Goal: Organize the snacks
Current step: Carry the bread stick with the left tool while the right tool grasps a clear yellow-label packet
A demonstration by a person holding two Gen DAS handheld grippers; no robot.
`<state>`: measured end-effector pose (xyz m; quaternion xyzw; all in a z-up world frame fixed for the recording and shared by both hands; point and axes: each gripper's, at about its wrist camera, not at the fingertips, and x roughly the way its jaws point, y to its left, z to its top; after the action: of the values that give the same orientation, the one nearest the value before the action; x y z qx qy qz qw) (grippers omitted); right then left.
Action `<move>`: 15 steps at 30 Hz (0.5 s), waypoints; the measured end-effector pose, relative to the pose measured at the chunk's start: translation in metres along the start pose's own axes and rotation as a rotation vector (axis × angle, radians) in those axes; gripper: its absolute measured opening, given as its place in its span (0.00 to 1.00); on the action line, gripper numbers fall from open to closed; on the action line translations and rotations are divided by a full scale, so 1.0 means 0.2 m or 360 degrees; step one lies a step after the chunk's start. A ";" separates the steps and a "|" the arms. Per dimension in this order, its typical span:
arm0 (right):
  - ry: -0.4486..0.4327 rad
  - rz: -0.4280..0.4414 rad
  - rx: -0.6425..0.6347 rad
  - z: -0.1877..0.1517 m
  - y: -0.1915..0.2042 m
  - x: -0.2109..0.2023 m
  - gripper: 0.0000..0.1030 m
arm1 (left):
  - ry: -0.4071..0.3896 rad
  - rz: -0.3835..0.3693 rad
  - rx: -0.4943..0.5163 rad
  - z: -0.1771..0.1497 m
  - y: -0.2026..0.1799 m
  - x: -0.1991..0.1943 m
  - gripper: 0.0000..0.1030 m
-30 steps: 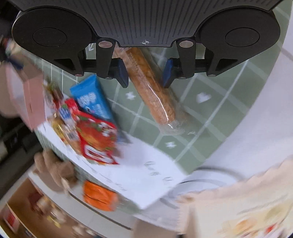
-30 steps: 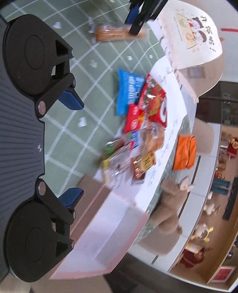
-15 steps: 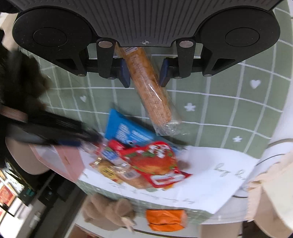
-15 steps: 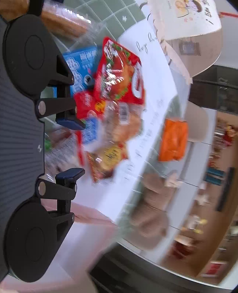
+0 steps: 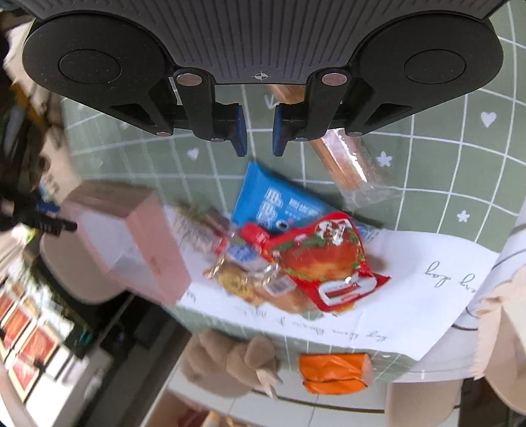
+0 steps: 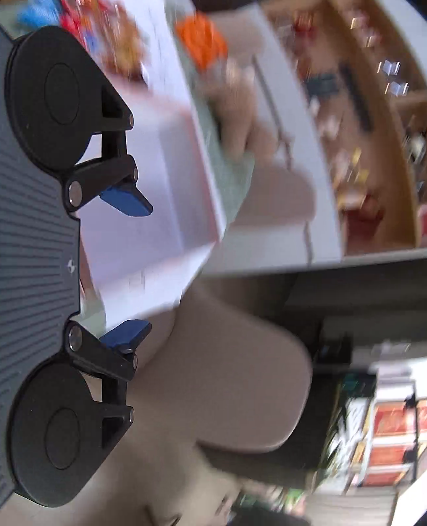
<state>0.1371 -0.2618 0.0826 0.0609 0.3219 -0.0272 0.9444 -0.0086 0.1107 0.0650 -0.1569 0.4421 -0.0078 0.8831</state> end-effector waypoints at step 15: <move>-0.0070 0.0300 -0.0391 -0.08 0.55 -0.06 0.61 | -0.0096 0.0112 -0.0136 0.04 0.14 -0.13 0.20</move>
<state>0.1279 -0.1506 0.0871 -0.0258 0.2948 0.0998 0.9500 -0.0221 0.1439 0.0809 -0.1789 0.4205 0.0470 0.8882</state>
